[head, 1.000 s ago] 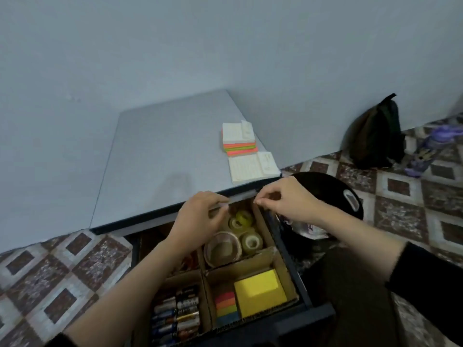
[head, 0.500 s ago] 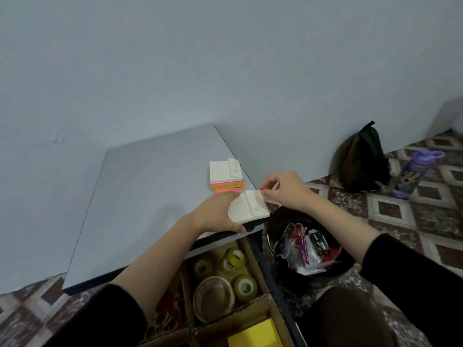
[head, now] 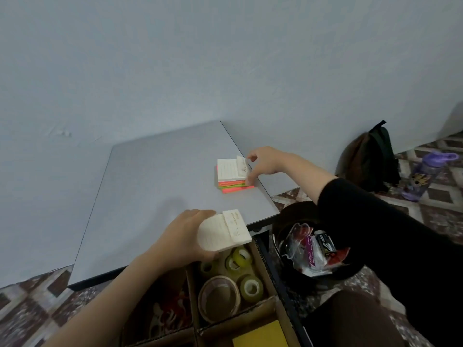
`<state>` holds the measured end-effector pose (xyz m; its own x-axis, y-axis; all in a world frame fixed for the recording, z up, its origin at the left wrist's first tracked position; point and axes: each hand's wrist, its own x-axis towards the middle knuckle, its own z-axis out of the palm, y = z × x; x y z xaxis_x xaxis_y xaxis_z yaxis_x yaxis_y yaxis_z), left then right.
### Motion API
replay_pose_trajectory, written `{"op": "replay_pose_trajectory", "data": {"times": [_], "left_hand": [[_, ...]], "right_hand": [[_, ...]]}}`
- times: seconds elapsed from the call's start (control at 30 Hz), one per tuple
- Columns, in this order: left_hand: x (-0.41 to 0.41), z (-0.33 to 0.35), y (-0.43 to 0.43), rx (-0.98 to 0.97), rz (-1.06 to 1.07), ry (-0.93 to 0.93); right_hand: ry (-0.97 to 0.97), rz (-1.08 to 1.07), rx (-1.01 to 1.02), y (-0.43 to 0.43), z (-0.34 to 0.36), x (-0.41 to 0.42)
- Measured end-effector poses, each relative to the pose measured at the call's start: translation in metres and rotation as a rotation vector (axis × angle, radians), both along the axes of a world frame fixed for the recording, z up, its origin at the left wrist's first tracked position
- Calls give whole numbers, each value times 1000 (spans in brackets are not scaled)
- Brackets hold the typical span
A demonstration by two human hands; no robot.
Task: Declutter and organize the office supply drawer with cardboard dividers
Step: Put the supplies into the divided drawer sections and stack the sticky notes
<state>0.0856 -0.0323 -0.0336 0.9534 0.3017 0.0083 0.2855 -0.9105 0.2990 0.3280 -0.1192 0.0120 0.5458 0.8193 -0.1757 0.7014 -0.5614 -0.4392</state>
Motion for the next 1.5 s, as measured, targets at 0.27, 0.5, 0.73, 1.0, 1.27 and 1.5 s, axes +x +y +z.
{"op": "replay_pose_trajectory", "data": {"times": [0.27,0.5,0.73,1.0,1.27,1.5], "left_hand": [[-34,-5,-6,-59,22,-28],[-46,-7,-17,-118,42,-63],[-80,-31,-61,-441,-67,-20],[-90,-114,-108,-572,-22,223],[-69,-151,-121,-468,37,246],[-61,-151,-120,-305,-88,345]], "right_hand": [[38,3,-3,27,-9,-3],[3,-82,281,4,-15,-7],[349,-46,515,-66,-21,-64],[760,3,349,-127,-94,-119],[781,19,254,-117,-132,-122],[763,47,235,-106,-139,-123]]}}
